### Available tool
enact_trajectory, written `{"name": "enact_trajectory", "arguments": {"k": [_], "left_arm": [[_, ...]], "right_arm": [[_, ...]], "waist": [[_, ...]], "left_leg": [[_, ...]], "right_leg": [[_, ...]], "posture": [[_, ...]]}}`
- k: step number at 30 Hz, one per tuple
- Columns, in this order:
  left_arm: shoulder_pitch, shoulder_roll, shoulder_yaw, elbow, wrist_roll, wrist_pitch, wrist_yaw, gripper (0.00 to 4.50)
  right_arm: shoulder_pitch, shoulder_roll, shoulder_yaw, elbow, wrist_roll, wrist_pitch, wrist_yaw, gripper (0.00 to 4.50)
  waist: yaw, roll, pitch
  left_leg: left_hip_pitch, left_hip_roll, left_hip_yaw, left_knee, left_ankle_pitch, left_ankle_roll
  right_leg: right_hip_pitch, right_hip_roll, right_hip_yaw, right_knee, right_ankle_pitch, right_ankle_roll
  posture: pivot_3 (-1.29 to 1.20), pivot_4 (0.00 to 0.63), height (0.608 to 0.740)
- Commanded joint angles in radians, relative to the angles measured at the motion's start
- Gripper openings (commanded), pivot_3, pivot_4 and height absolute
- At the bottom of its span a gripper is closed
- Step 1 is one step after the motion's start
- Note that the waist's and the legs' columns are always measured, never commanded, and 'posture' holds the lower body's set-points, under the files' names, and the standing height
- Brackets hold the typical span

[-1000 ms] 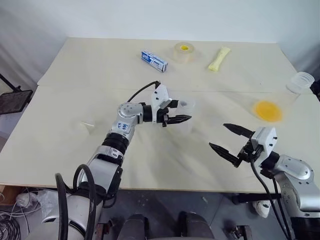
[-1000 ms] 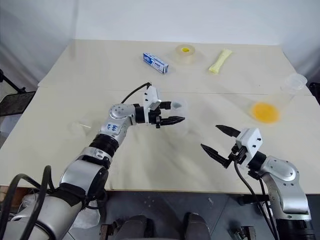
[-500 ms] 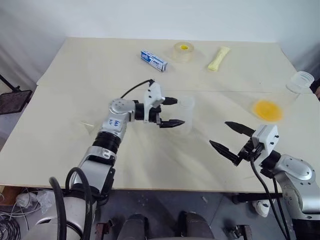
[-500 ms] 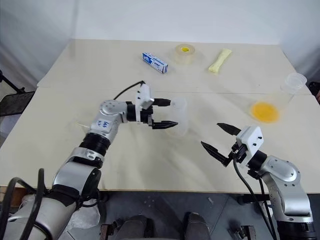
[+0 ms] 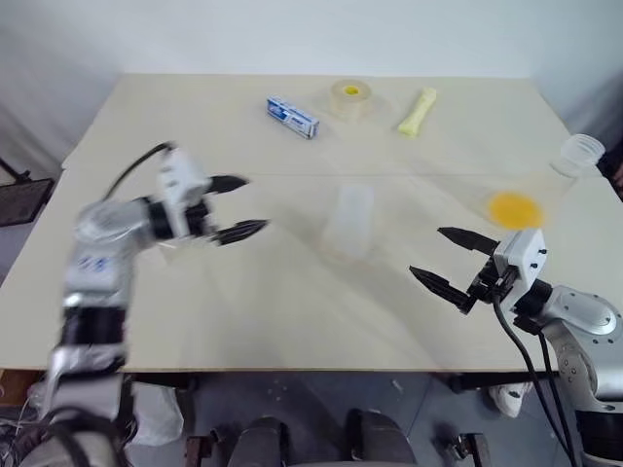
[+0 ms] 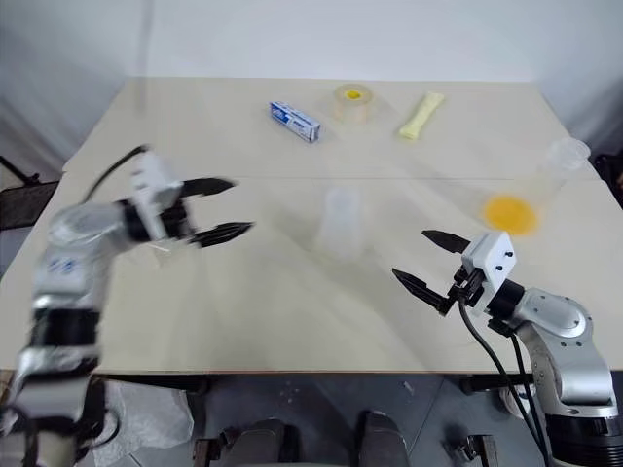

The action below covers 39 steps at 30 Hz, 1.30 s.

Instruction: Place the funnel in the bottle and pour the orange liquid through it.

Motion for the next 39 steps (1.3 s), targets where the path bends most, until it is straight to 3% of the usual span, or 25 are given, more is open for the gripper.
{"name": "enact_trajectory", "arguments": {"k": [1, 9, 15, 19, 24, 33, 39], "left_arm": [[0.16, 0.013, 0.148, -0.118, -0.055, -0.01, 0.052, 4.44], [0.501, 0.027, 0.382, -0.143, -0.083, -0.049, 0.09, 4.44], [0.555, -0.021, 0.349, -0.211, -0.061, -0.079, 0.18, 4.44], [0.477, -0.08, 0.247, -0.273, 0.048, -0.059, 0.39, 4.44], [0.342, -0.085, 0.142, -0.261, 0.143, -0.027, 0.537, 4.44], [0.188, 0.014, -0.004, -0.187, 0.246, 0.158, 0.583, 4.44], [0.137, 0.035, -0.038, -0.176, 0.253, 0.213, 0.584, 4.44]], "right_arm": [[-0.01, -0.01, -0.014, -0.008, 0.027, 0.001, 0.023, 4.5], [-0.036, -0.012, -0.002, 0.032, 0.035, -0.006, 0.086, 4.5], [-0.06, -0.006, 0.0, 0.082, 0.024, -0.033, 0.118, 4.5], [-0.072, 0.003, 0.009, 0.117, 0.017, -0.057, 0.135, 4.5], [-0.072, 0.007, 0.016, 0.133, 0.01, -0.072, 0.138, 4.5], [-0.064, 0.013, 0.023, 0.126, 0.002, -0.079, 0.12, 4.5], [-0.046, 0.016, 0.017, 0.115, 0.0, -0.084, 0.106, 4.5]], "waist": [[0.003, 0.0, 0.0], [0.028, -0.001, 0.0], [0.028, -0.001, 0.0], [0.028, -0.001, 0.0], [0.027, -0.002, 0.0], [0.023, -0.002, 0.0], [0.026, -0.002, 0.0]], "left_leg": [[0.0, 0.0, 0.0, 0.001, 0.0, 0.0], [-0.002, 0.002, -0.003, 0.004, 0.0, 0.001], [-0.002, 0.002, -0.003, 0.004, 0.0, 0.001], [-0.002, -0.001, -0.003, 0.004, 0.0, 0.001], [-0.001, -0.002, -0.002, 0.003, 0.0, 0.001], [0.0, -0.002, 0.001, 0.002, 0.0, 0.001], [-0.001, -0.002, 0.005, 0.003, 0.0, 0.001]], "right_leg": [[0.0, -0.001, 0.0, 0.0, 0.0, 0.0], [0.002, -0.002, 0.001, -0.001, 0.0, 0.0], [0.002, -0.002, 0.001, -0.001, 0.0, 0.0], [0.002, -0.002, 0.001, 0.0, 0.0, 0.0], [0.002, -0.002, 0.001, 0.001, 0.0, 0.0], [0.001, -0.001, 0.001, 0.001, 0.0, 0.0], [0.001, -0.002, 0.001, 0.001, 0.0, 0.0]], "posture": [[0.0, 0.15, 0.74], [0.0, 0.15, 0.74], [0.0, 0.15, 0.74], [0.0, 0.15, 0.74], [0.0, 0.15, 0.74], [0.0, 0.15, 0.74], [0.0, 0.15, 0.74]]}}
